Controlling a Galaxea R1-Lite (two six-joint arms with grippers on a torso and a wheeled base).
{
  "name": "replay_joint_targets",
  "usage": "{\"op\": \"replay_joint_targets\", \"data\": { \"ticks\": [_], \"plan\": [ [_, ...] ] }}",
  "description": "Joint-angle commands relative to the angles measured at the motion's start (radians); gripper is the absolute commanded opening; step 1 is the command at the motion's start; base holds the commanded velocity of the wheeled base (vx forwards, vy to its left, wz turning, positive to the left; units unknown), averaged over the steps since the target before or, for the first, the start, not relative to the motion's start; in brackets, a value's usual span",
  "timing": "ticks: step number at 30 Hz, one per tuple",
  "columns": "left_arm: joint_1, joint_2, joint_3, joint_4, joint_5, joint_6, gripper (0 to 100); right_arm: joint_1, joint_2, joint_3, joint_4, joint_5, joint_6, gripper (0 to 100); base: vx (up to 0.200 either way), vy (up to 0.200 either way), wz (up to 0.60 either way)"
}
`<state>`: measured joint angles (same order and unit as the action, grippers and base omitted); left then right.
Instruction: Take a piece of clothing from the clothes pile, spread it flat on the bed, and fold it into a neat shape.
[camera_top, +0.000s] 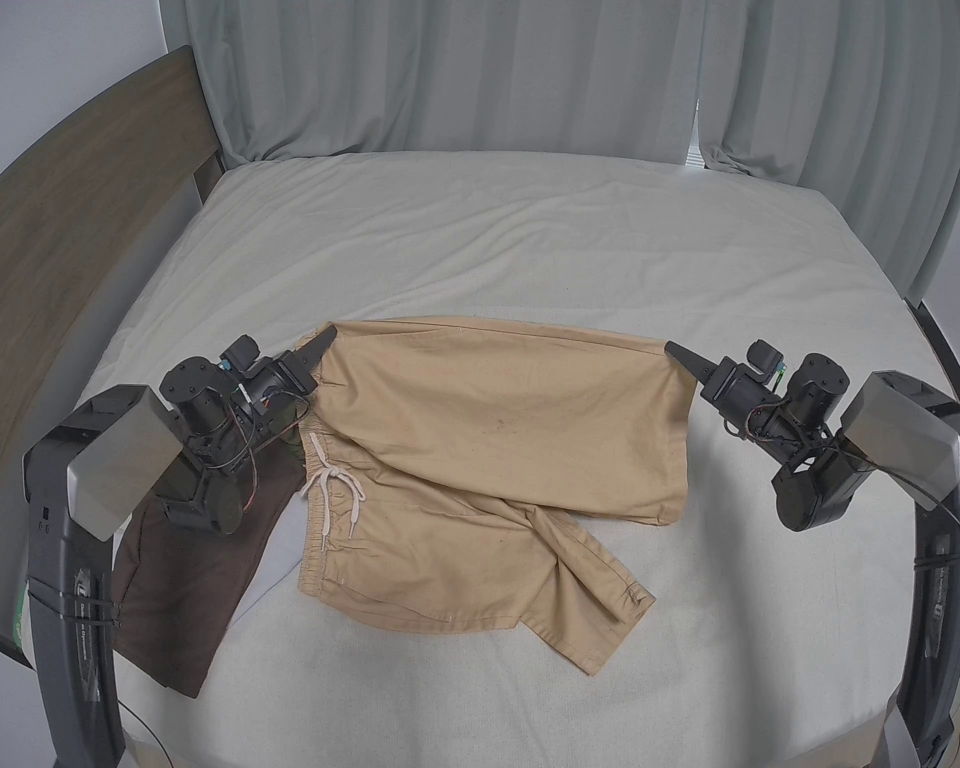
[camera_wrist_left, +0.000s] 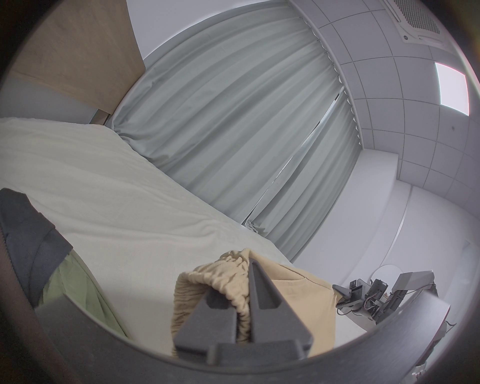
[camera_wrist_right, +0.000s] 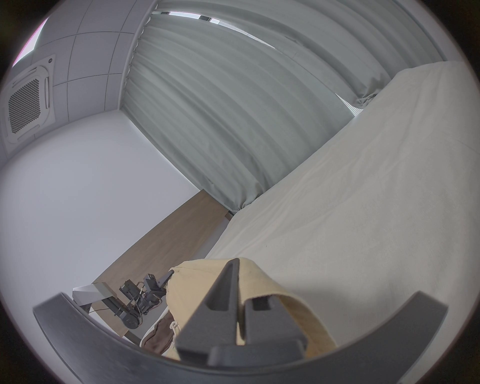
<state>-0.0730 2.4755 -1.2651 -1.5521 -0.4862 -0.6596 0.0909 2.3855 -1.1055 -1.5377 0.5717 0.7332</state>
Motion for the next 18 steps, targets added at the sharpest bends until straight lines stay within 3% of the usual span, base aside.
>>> {"op": "replay_joint_targets", "data": {
  "ticks": [1, 2, 4, 5, 10, 18],
  "plan": [
    [-0.002, 0.014, -0.019, 0.001, -0.002, -0.005, 0, -0.006, 0.034, -0.027, -0.001, 0.0, 0.0, 0, 0.0, 0.0, 0.0],
    [-0.002, 0.014, -0.019, 0.001, -0.002, -0.005, 0, -0.006, 0.035, -0.03, -0.001, 0.0, 0.0, 100, 0.0, 0.0, 0.0],
    [-0.007, 0.017, -0.027, 0.003, -0.002, -0.006, 0, -0.008, 0.037, -0.039, -0.001, 0.0, 0.002, 100, 0.0, 0.0, 0.0],
    [-0.007, 0.017, -0.027, 0.003, -0.002, -0.006, 100, -0.008, 0.037, -0.039, -0.001, 0.0, 0.002, 100, 0.0, 0.0, 0.0],
    [-0.018, 0.022, -0.033, 0.038, 0.001, -0.066, 100, -0.011, 0.064, -0.083, -0.001, -0.042, 0.002, 100, 0.0, 0.0, 0.0],
    [-0.007, 0.017, -0.016, 0.132, 0.04, -0.081, 100, -0.002, -0.002, 0.027, -0.004, -0.049, -0.003, 100, 0.0, 0.0, 0.0]
  ]
}}
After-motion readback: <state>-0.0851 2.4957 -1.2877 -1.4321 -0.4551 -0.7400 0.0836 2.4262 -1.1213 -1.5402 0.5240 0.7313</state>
